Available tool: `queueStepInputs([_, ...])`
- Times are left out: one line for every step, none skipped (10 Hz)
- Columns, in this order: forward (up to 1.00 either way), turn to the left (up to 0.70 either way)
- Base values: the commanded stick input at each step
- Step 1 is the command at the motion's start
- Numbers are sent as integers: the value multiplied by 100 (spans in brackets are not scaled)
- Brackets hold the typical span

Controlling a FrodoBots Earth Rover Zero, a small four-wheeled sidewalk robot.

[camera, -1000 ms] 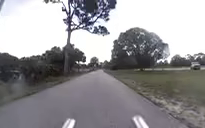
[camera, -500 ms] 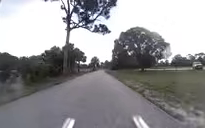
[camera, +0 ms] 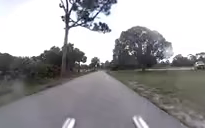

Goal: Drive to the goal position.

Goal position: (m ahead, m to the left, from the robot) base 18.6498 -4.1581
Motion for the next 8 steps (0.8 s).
queueStepInputs([85, 0])
queueStepInputs([85, 0])
queueStepInputs([85, 0])
queueStepInputs([85, 0])
queueStepInputs([85, 0])
queueStepInputs([85, 0])
queueStepInputs([85, 0])
queueStepInputs([85, 0])
